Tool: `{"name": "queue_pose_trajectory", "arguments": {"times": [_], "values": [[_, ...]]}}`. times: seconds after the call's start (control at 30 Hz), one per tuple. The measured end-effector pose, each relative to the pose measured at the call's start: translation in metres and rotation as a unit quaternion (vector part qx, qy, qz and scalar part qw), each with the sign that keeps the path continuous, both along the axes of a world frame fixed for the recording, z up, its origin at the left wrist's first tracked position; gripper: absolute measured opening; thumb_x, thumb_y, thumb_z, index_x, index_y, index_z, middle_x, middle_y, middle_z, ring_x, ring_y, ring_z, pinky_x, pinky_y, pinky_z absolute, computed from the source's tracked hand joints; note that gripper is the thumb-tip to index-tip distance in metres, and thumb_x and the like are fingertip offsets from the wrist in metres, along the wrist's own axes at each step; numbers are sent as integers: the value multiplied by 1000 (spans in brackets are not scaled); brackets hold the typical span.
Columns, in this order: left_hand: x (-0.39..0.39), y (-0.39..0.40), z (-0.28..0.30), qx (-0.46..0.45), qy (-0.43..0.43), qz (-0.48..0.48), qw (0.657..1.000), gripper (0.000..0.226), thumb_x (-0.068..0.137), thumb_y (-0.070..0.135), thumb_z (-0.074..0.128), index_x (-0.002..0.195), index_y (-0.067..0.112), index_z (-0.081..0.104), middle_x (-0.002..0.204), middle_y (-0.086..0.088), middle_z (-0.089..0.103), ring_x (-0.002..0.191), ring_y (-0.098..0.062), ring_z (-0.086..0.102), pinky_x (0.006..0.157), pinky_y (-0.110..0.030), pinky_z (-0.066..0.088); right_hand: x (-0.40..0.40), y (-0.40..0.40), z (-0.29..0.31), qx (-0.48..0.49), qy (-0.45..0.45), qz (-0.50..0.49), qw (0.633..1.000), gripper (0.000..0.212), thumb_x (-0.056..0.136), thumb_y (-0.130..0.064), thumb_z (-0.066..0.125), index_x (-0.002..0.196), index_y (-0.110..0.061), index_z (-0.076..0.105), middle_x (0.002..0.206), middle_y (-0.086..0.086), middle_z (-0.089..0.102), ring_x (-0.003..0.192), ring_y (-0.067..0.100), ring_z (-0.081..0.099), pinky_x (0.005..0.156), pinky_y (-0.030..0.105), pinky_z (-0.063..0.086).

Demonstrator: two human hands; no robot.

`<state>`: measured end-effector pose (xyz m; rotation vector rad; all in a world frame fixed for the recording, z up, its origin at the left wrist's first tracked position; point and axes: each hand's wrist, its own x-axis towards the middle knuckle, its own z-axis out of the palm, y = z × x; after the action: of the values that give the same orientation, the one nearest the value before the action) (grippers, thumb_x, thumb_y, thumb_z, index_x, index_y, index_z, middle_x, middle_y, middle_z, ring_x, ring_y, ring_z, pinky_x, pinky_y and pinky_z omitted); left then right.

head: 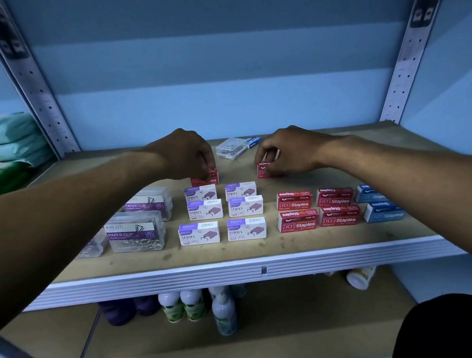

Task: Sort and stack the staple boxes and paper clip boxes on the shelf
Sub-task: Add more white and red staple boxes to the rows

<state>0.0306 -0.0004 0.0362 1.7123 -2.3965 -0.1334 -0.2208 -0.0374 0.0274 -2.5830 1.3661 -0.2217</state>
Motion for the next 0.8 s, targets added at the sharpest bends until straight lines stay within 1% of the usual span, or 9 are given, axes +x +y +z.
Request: {"name": "queue_pose_trajectory", "arguments": {"times": [0.07, 0.1, 0.27, 0.4, 0.47, 0.57, 0.63, 0.73, 0.8], "values": [[-3, 1, 1, -4, -4, -1, 1000, 15, 81, 11, 72, 93, 20, 75, 91, 5, 73, 84, -9, 63, 80, -27, 52, -1, 0, 1, -11, 6, 1, 1000, 24, 90, -14, 65, 108, -27, 74, 106, -7, 71, 95, 7, 62, 85, 27, 51], [-4, 1, 2, -7, -6, -1, 1000, 15, 80, 11, 72, 92, 20, 75, 91, 4, 73, 86, -11, 65, 80, -27, 52, -1, 0, 2, -16, 10, 0, 1000, 25, 90, -12, 65, 107, -27, 75, 105, -7, 72, 94, 7, 63, 84, 26, 51], [-22, 5, 13, -33, 10, -17, 999, 16, 82, 12, 71, 94, 22, 76, 92, 7, 72, 89, -10, 64, 81, -27, 51, -13, 5, 13, -23, 2, -6, 1000, 24, 89, -14, 66, 102, -33, 74, 103, -10, 72, 96, 6, 64, 86, 28, 53], [-47, 8, 21, -40, 22, -30, 999, 14, 82, 17, 72, 92, 27, 75, 88, 13, 67, 90, -8, 62, 78, -25, 50, -32, 14, 15, -13, -11, -18, 1000, 24, 88, -14, 68, 94, -37, 72, 100, -11, 72, 90, 0, 63, 82, 24, 52], [-62, 9, 23, -40, 27, -40, 998, 14, 82, 18, 72, 93, 27, 75, 90, 14, 67, 89, -7, 62, 77, -24, 49, -42, 19, 15, -10, -6, -23, 1000, 24, 87, -16, 69, 91, -40, 71, 99, -13, 73, 91, 1, 64, 86, 28, 54], [-82, 10, 24, -40, 29, -55, 997, 15, 82, 20, 73, 96, 24, 76, 92, 12, 69, 88, -5, 62, 72, -20, 44, -57, 26, 15, -3, -5, -30, 1000, 23, 86, -19, 70, 92, -41, 71, 97, -16, 72, 91, 1, 65, 89, 32, 55], [-95, 11, 23, -36, 32, -65, 997, 16, 82, 21, 74, 97, 23, 76, 93, 12, 71, 88, -5, 63, 73, -20, 46, -67, 30, 16, -4, -4, -35, 999, 23, 86, -19, 70, 92, -41, 71, 97, -16, 72, 91, 1, 65, 89, 33, 56], [-110, 12, 21, -28, 40, -79, 996, 15, 81, 22, 75, 96, 23, 76, 92, 11, 72, 89, -5, 65, 78, -24, 51, -77, 34, 15, -7, 0, -41, 999, 23, 85, -18, 71, 91, -40, 71, 96, -15, 72, 92, 2, 65, 89, 33, 56], [-119, 13, 19, -24, 38, -90, 995, 15, 80, 22, 76, 95, 22, 76, 91, 10, 73, 88, -5, 65, 79, -24, 52, -81, 37, 14, -8, -1, -46, 999, 24, 85, -17, 71, 93, -39, 72, 96, -15, 73, 91, 3, 66, 88, 31, 55]]}}
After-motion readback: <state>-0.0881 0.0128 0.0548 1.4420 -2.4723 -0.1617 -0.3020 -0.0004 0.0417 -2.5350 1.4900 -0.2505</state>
